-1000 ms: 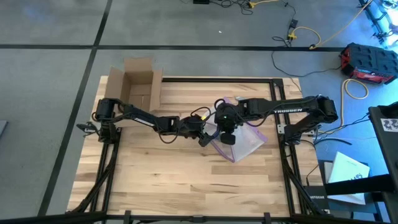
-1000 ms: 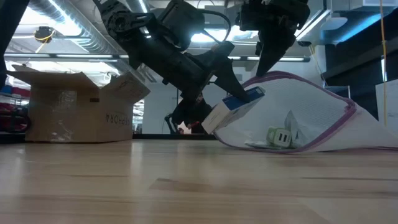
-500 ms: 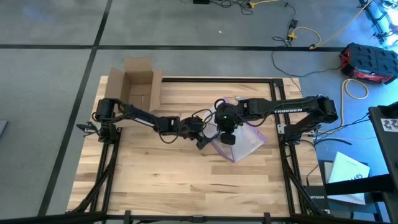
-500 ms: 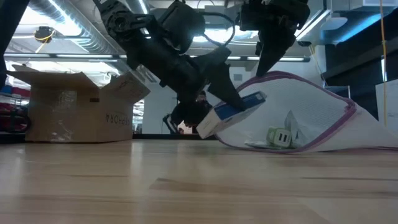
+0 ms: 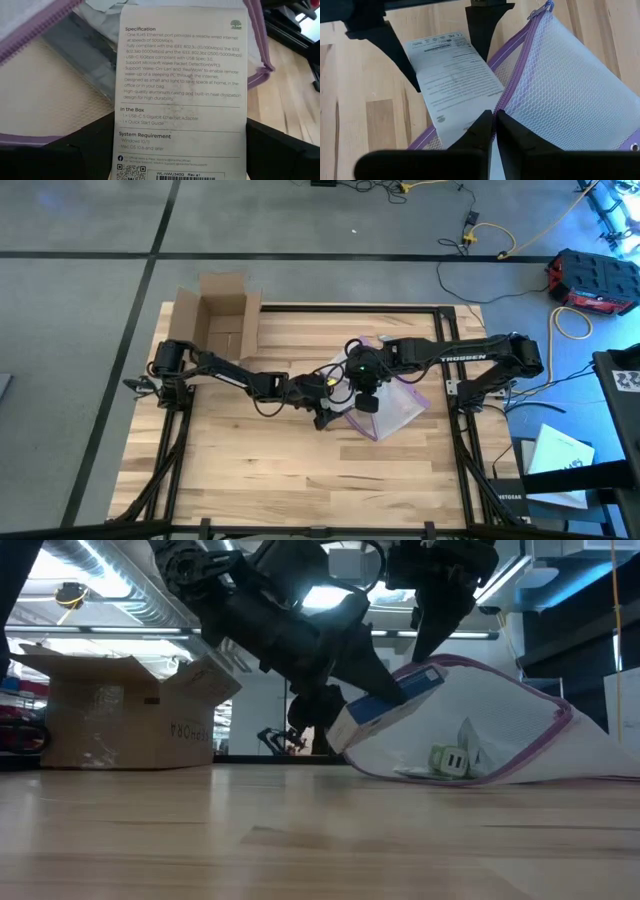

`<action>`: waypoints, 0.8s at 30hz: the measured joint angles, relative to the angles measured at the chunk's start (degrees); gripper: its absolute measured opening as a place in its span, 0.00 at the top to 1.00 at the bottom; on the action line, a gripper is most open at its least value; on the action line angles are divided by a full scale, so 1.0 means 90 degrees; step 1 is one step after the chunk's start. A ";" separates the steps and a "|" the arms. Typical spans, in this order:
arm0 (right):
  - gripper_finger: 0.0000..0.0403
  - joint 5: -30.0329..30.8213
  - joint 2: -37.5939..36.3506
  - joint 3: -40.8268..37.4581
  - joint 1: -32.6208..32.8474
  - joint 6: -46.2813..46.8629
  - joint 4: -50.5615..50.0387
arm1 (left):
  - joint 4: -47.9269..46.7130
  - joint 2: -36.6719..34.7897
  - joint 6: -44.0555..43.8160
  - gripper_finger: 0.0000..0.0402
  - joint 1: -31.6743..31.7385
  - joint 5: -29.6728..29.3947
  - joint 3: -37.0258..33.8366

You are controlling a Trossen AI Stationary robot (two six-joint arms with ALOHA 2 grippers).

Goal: Unpack boxes
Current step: Put the white box into the zip bag

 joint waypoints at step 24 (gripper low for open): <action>0.98 0.0000 0.0000 0.0000 0.0002 0.0000 0.0000 | -0.0385 -0.0232 -0.0006 0.02 0.0086 0.0001 0.0000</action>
